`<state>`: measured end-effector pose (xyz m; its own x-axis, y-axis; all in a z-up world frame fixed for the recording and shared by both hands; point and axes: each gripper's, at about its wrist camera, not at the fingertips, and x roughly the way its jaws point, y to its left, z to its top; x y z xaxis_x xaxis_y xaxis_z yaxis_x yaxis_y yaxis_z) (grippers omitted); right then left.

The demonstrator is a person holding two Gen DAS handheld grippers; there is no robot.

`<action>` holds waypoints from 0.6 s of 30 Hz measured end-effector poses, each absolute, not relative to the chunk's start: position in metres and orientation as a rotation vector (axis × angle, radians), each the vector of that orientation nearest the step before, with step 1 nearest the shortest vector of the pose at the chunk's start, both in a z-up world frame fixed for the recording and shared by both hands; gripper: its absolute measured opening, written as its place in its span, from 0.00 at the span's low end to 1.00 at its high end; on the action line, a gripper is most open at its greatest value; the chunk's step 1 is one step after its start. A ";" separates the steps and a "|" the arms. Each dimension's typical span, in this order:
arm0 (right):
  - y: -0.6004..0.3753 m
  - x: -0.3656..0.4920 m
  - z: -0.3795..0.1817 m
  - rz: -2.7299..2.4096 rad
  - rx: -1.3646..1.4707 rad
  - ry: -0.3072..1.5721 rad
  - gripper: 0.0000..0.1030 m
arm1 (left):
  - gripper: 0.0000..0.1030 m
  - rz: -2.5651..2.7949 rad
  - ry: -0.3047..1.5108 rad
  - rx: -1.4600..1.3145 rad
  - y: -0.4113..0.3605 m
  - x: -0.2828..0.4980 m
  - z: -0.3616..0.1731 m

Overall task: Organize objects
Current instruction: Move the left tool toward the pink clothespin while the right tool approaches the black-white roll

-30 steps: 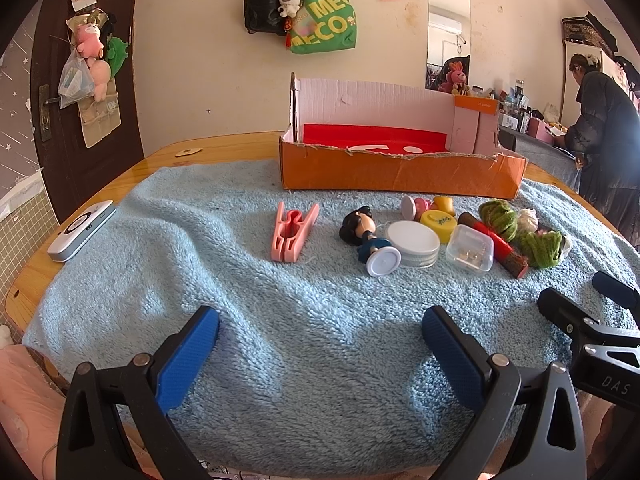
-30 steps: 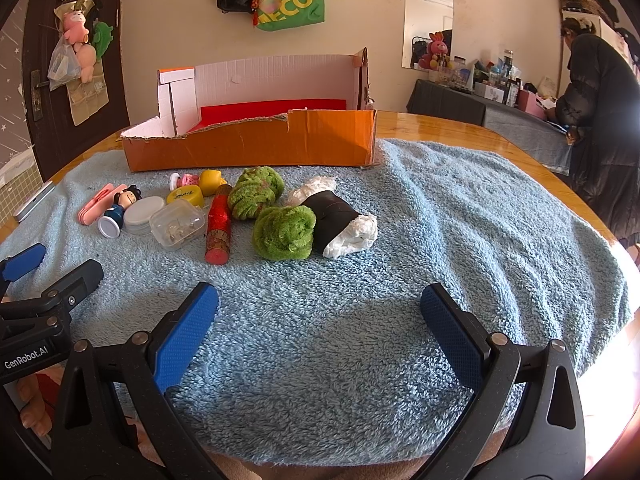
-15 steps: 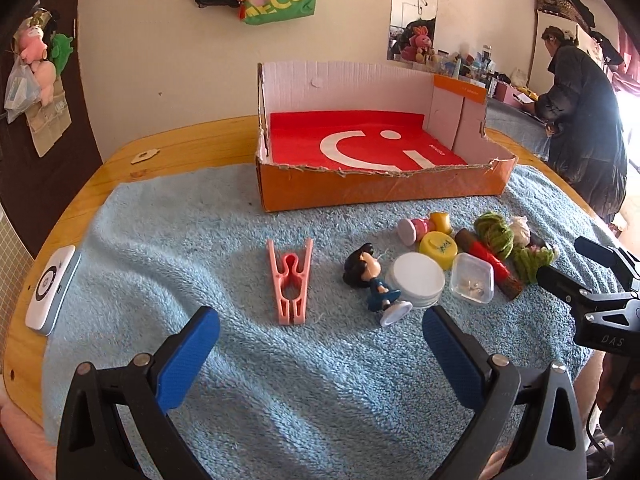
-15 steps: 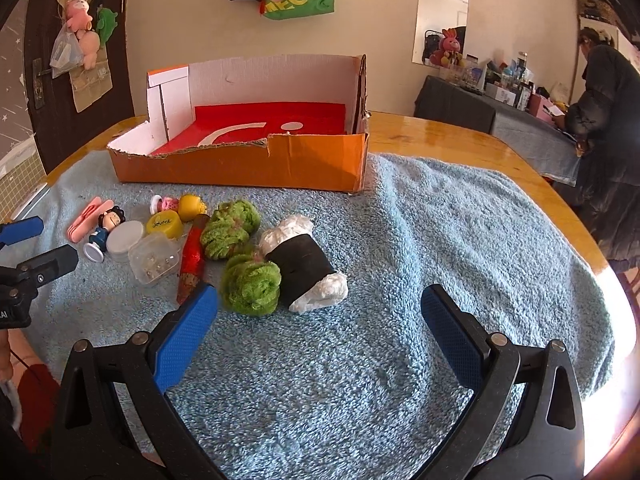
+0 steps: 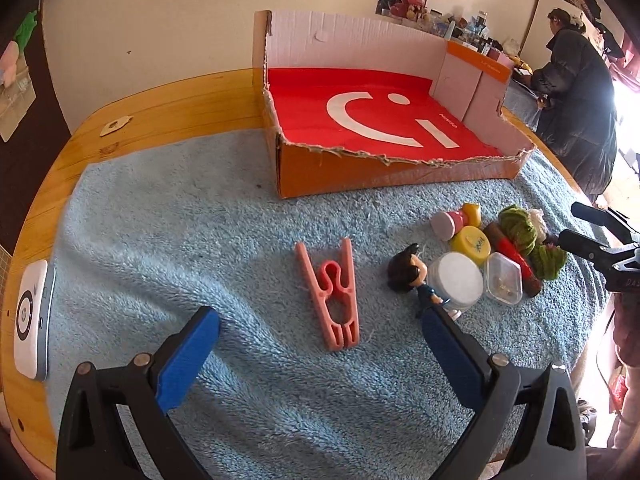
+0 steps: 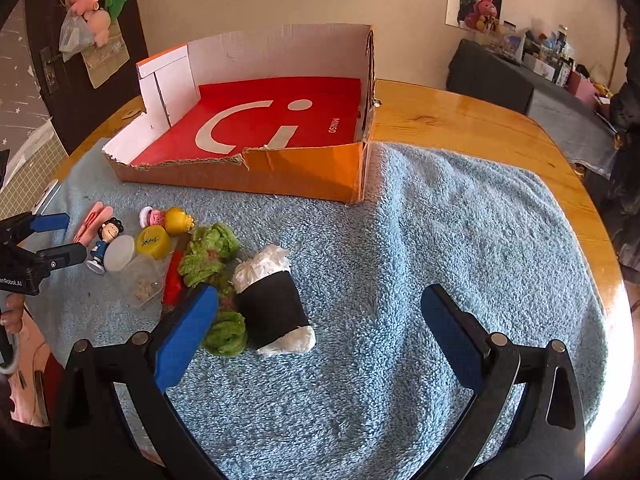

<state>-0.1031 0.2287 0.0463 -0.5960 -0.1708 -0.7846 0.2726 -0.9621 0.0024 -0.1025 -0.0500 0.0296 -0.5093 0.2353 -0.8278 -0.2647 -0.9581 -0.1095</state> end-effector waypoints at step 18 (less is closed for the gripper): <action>0.218 -0.112 0.042 -2.393 1.306 0.542 1.00 | 0.93 2.467 0.216 -1.376 -0.038 -0.117 0.024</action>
<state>-0.1116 0.2184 0.0417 -0.5078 -0.1274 -0.8520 0.4821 -0.8617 -0.1585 -0.1170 -0.0379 0.0243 -0.4921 0.1919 -0.8492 -0.3363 -0.9416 -0.0179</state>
